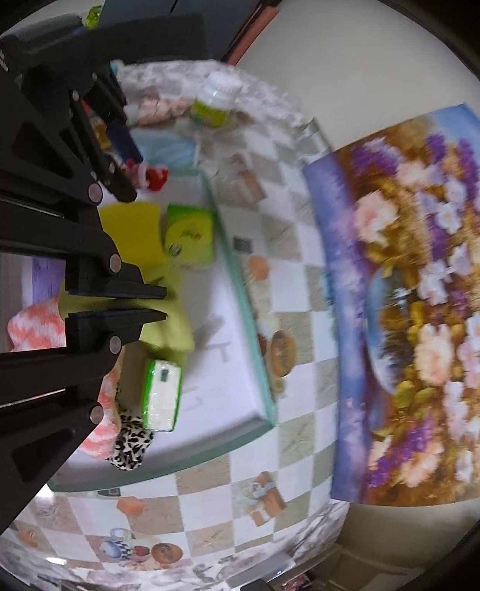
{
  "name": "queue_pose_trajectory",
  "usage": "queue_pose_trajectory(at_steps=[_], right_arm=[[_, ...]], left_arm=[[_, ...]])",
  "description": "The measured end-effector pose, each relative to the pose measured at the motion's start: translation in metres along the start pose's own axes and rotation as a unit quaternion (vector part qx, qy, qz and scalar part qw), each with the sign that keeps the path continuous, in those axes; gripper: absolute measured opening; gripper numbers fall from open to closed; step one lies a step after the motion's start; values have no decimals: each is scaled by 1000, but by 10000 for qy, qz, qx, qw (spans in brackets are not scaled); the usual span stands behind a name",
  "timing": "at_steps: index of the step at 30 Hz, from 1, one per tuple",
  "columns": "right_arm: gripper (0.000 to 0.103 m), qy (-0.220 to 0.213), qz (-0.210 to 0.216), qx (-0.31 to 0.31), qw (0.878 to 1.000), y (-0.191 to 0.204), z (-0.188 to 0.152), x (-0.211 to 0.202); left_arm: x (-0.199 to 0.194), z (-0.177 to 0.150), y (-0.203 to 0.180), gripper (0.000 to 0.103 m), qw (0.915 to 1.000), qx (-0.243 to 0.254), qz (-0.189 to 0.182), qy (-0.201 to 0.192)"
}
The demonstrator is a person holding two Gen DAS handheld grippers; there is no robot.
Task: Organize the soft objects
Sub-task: 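Carry the pink cloth in the left gripper and yellow-green cloth in the right over the tray, then open the left gripper to drop the pink cloth in the tray while the right releases the green cloth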
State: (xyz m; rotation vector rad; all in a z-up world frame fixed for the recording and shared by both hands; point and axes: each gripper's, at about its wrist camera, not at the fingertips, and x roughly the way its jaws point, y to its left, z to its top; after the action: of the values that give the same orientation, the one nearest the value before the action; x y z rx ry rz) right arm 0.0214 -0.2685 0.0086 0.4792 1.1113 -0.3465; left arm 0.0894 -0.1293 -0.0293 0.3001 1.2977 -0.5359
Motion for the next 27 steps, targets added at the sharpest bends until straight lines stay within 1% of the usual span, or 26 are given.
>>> queue_pose_trajectory(at_steps=[3,5,11,12,14,16,17,19,21,23,27], right_arm=[[8,78,-15,8,10000,-1,-1,4],[8,69,-88,-10,9999,0,-1,3],[8,18,-319,-104,9994,4,2,-6],[11,-1,-371,-114,9992,4,3,-8],[23,-60,-411,-110,9991,3,4,-13],[29,-125,-443,-86,9989,3,5,-19],[30,-158,-458,-72,9988,3,6,-22],[31,-225,-493,-51,9985,2,7,-29],[37,-307,-563,-32,9979,2,8,-37],[47,-414,-617,-18,9972,2,10,-46],[52,-636,-683,-25,9956,4,11,-66]], left_arm=[[7,0,-1,43,9999,-8,26,103],[8,1,-1,45,9998,-65,60,154],[-2,5,-1,48,9999,-75,67,135],[-5,5,-1,48,9999,-86,53,121],[-12,7,-1,50,9999,-91,-2,70],[-19,8,-1,60,9999,-103,-39,3],[-24,9,-2,67,9999,-106,-48,-52],[-33,11,-2,68,9998,-103,-63,-180],[-43,12,-2,69,9995,-112,-93,-292],[-53,13,-1,72,9990,-141,-129,-400],[-71,16,3,73,9976,-191,-159,-650]])
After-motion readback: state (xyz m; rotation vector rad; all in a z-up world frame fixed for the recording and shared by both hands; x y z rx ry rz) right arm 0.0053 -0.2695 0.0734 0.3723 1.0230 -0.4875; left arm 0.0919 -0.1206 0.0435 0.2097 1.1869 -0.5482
